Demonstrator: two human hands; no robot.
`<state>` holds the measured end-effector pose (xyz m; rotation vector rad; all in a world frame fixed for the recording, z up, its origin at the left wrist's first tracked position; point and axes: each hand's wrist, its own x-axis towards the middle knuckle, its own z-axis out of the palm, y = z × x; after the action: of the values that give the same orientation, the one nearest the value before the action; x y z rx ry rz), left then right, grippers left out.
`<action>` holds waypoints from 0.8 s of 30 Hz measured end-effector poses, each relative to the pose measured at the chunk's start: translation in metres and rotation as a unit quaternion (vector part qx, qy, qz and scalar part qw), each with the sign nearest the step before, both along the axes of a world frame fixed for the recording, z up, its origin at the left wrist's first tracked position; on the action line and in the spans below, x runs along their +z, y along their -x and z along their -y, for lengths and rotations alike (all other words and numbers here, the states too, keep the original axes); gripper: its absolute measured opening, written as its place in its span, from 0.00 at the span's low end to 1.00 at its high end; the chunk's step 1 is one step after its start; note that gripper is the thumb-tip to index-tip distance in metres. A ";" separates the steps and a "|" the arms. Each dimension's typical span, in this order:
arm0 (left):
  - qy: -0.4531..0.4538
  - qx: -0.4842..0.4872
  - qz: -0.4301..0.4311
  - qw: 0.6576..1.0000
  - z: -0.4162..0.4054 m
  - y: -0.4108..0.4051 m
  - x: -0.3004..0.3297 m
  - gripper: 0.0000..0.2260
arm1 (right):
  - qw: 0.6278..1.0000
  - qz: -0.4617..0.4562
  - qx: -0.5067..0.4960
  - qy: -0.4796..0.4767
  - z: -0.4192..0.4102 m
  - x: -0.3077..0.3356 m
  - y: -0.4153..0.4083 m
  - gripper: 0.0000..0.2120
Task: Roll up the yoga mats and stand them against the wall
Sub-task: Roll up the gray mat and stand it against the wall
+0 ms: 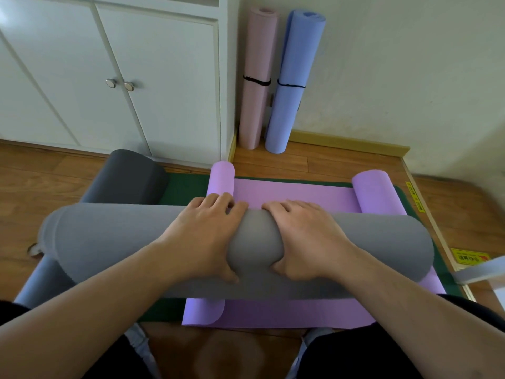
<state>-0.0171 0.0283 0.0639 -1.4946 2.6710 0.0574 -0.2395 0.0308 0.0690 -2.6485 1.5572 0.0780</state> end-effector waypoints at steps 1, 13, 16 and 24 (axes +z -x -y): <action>0.015 0.000 0.012 1.000 -0.001 0.002 -0.002 0.50 | 1.000 0.005 -0.005 -0.007 0.000 0.000 0.001 0.40; -0.066 0.010 -0.033 0.997 0.002 -0.001 0.008 0.41 | 1.000 -0.010 0.017 -0.005 -0.004 -0.003 -0.002 0.45; -0.016 -0.015 0.035 0.999 -0.001 0.002 0.002 0.52 | 1.000 0.005 0.006 -0.016 -0.001 -0.002 -0.002 0.42; -0.037 0.021 -0.028 0.999 0.004 -0.001 0.006 0.38 | 0.999 -0.048 0.015 -0.009 -0.007 -0.003 -0.001 0.60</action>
<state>-0.0163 0.0238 0.0698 -1.5480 2.6494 0.2015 -0.2381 0.0376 0.0658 -2.6920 1.5348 0.2225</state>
